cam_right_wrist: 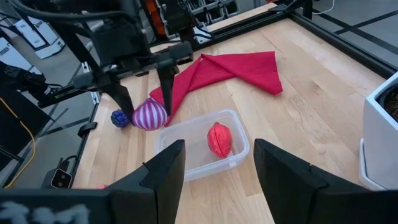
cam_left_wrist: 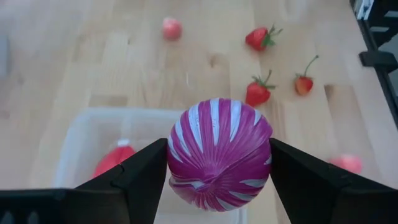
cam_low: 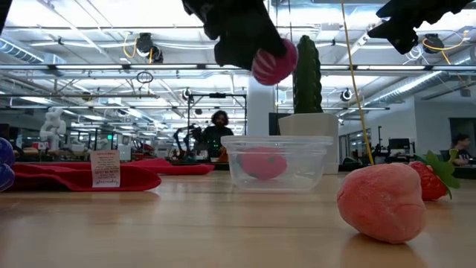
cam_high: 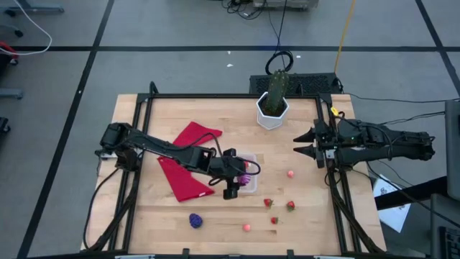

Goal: Pick and placing Produce into tupperware
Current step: Put the purple onion into the transparent bin

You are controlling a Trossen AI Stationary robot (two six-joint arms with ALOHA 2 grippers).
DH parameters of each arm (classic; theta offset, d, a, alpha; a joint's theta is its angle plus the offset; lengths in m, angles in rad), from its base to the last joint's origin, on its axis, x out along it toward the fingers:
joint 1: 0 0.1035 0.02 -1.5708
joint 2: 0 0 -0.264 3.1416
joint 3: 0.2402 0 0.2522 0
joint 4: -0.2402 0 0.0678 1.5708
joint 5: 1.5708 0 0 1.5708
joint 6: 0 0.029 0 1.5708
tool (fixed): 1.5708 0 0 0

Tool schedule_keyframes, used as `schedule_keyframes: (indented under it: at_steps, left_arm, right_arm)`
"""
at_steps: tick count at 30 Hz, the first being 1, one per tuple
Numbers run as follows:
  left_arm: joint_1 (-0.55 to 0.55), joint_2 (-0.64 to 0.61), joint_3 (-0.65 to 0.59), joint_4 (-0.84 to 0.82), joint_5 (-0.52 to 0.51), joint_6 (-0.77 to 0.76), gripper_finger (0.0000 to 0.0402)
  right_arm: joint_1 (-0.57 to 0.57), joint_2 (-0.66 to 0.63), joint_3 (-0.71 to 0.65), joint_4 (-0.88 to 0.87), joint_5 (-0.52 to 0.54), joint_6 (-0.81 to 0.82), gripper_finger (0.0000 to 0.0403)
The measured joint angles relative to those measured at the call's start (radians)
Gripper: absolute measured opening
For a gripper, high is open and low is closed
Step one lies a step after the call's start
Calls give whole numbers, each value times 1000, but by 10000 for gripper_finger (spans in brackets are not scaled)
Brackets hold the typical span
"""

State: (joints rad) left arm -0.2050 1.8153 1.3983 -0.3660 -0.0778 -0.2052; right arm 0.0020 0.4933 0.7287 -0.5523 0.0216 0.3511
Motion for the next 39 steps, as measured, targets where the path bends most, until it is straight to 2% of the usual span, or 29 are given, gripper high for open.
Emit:
schedule_keyframes:
  at_steps: [15,25,31,35,39]
  left_arm:
    - [4,40,12,-31,32,8,269]
    - [7,156,248,-308,-49,80,269]
    - [8,261,380,-438,-54,76,269]
    - [8,293,435,-493,-54,71,269]
    - [10,295,438,-504,-54,38,269]
  right_arm:
    - [0,16,0,3,0,-26,185]
    - [-1,15,0,10,3,-61,185]
    - [-1,8,0,29,4,-142,185]
    - [-1,6,0,54,7,-190,185]
    - [-1,4,0,72,8,-218,185]
